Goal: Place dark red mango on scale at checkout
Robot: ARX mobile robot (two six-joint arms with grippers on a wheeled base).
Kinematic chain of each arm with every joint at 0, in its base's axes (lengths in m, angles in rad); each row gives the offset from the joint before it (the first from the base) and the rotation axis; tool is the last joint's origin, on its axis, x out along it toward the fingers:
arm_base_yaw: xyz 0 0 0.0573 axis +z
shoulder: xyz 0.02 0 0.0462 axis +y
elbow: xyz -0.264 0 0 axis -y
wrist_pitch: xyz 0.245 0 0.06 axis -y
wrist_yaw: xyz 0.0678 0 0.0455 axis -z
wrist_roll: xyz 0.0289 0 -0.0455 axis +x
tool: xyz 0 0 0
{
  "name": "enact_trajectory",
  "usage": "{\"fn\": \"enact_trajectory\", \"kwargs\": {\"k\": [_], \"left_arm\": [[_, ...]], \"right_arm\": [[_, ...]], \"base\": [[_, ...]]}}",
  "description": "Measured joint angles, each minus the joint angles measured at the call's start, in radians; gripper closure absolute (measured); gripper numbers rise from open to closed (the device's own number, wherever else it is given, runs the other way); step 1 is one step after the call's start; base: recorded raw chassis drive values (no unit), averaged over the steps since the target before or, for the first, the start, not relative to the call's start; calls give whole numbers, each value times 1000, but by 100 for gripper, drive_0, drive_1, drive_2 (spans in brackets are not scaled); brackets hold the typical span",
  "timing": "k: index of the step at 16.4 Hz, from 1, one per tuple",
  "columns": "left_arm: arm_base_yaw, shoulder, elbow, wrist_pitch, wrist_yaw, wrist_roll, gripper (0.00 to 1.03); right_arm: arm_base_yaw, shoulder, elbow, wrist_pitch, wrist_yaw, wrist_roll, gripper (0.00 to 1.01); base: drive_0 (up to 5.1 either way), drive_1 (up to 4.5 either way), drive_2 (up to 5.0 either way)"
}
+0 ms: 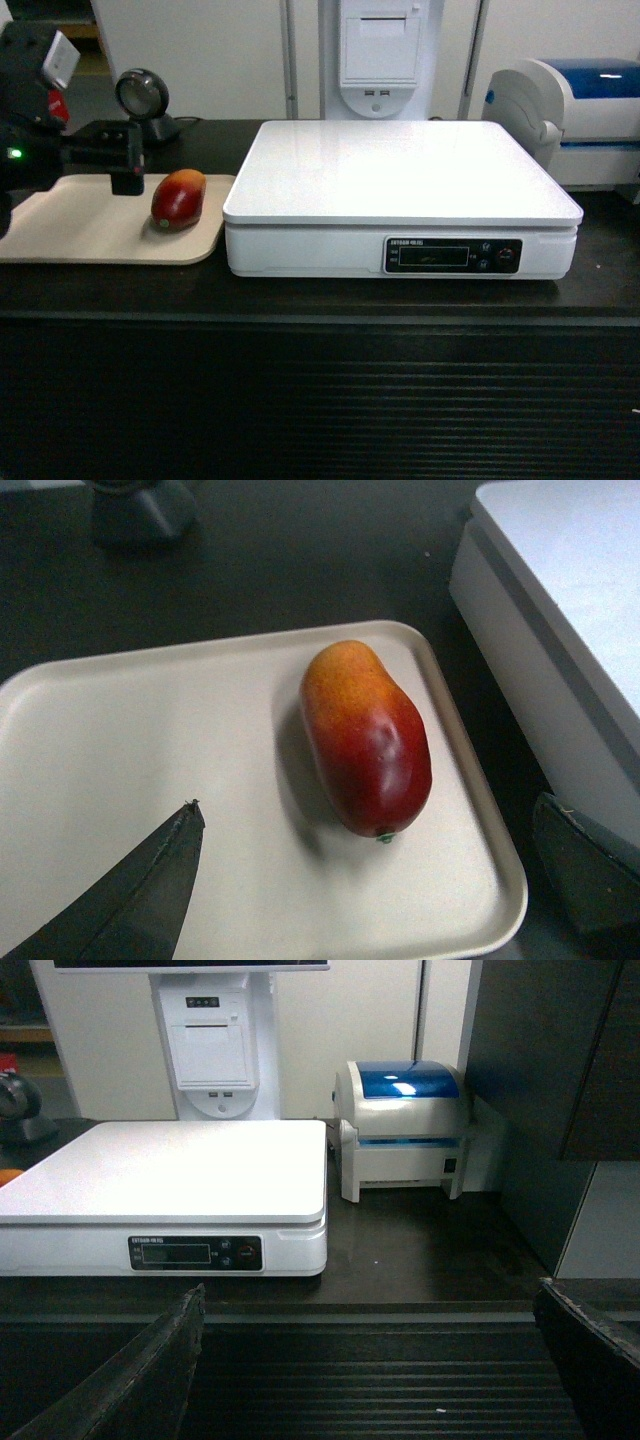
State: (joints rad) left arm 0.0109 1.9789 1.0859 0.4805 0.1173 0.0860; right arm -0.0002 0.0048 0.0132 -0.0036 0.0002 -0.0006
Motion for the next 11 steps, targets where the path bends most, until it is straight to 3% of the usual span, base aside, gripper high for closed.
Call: {"fn": "enact_trajectory", "kwargs": {"k": [11], "left_arm": [[-24,360,563,-355,31,-29,5]], "right_arm": [[0,0,0,0,0,0,3]], "base": [[0,0,0]]}}
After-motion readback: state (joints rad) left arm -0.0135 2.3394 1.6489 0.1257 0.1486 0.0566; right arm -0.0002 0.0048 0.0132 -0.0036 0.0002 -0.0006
